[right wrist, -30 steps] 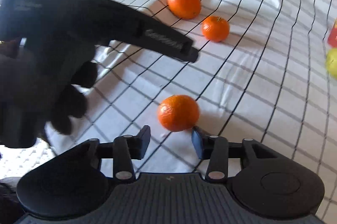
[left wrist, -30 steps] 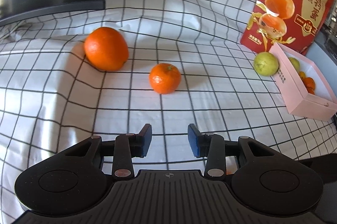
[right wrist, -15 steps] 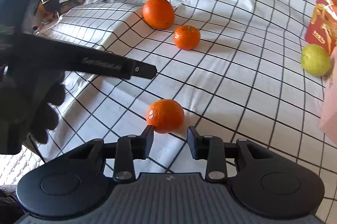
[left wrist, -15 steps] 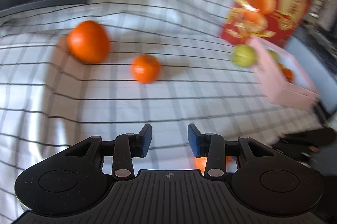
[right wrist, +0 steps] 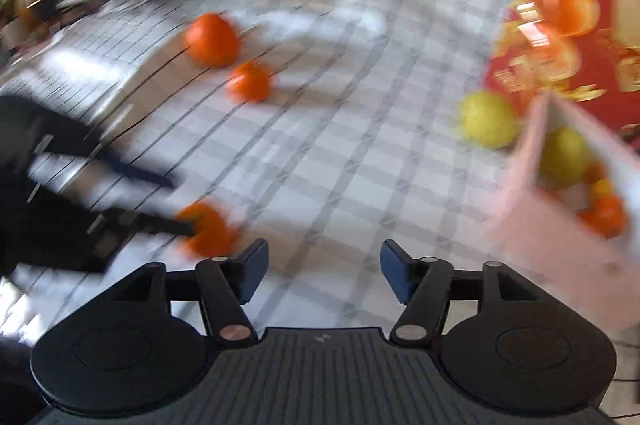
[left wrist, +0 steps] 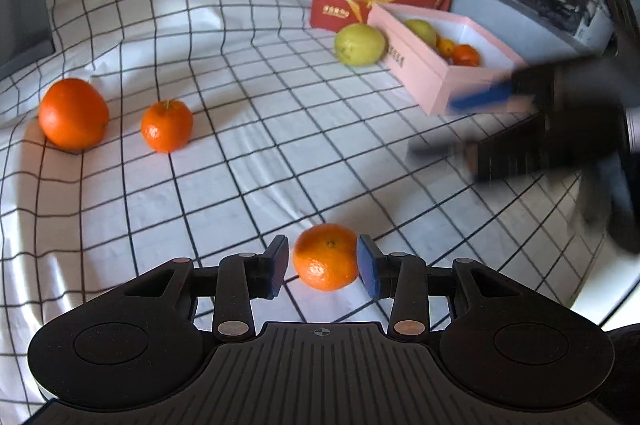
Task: Organize fruits
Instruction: 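Grasp a green pear with the right tool while the left tool holds the mandarin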
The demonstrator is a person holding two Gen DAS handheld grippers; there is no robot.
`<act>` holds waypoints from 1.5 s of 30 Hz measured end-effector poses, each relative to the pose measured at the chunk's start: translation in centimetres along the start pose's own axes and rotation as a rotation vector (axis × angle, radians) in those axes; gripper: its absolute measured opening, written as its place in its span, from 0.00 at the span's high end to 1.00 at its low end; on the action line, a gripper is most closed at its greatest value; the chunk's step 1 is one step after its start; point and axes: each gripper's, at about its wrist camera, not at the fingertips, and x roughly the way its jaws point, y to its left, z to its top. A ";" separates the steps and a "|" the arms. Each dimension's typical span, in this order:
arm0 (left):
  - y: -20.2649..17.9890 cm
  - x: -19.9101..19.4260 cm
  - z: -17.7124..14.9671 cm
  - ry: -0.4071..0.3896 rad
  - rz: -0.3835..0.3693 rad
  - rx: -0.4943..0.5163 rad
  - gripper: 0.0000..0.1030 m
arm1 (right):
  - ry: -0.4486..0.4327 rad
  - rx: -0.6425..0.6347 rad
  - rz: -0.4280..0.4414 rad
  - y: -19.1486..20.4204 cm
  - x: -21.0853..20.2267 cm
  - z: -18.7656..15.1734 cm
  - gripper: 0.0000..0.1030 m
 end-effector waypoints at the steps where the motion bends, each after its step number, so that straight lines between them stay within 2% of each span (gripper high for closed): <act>1: 0.0 0.1 -0.1 0.001 0.002 -0.009 0.57 | -0.014 0.019 -0.029 -0.9 -0.1 0.5 0.34; 4: 0.3 -0.1 -0.2 -0.006 -0.011 -0.044 0.58 | -0.051 0.046 -0.120 -3.7 0.2 2.8 0.33; 6: 0.6 -0.2 -0.1 -0.012 -0.013 -0.067 0.58 | -0.059 0.046 -0.150 -5.4 0.9 4.8 0.28; 10: 1.5 -0.2 -0.1 -0.022 -0.024 -0.138 0.58 | -0.027 0.059 -0.187 -8.1 4.2 9.1 0.28; 14: 1.6 -0.8 0.4 -0.036 0.000 -0.134 0.58 | 0.033 0.127 -0.253 -10.2 8.9 12.1 0.28; 17: 1.8 -1.5 0.5 -0.058 0.016 -0.149 0.58 | 0.094 0.142 -0.275 -11.3 12.0 13.2 0.28; 22: 3.0 -1.8 -0.2 -0.054 0.051 -0.200 0.58 | 0.178 0.008 -0.333 -10.3 14.7 12.9 0.29; 25: 3.5 -1.7 -0.6 -0.045 0.064 -0.214 0.59 | 0.200 -0.015 -0.321 -10.3 15.2 12.5 0.34; 29: 3.6 -1.5 -0.7 -0.042 0.070 -0.220 0.59 | 0.197 -0.045 -0.323 -9.8 14.9 11.9 0.34; 32: 3.6 -1.0 -0.7 -0.034 0.075 -0.234 0.59 | 0.184 -0.048 -0.293 -9.2 14.1 11.7 0.35; 43: 5.2 0.3 -0.5 -0.017 0.071 -0.336 0.59 | 0.096 -0.179 -0.029 -1.3 7.2 9.1 0.36; 45: 5.2 0.5 -0.2 -0.017 0.058 -0.337 0.59 | 0.097 -0.199 0.008 -0.2 6.2 7.9 0.44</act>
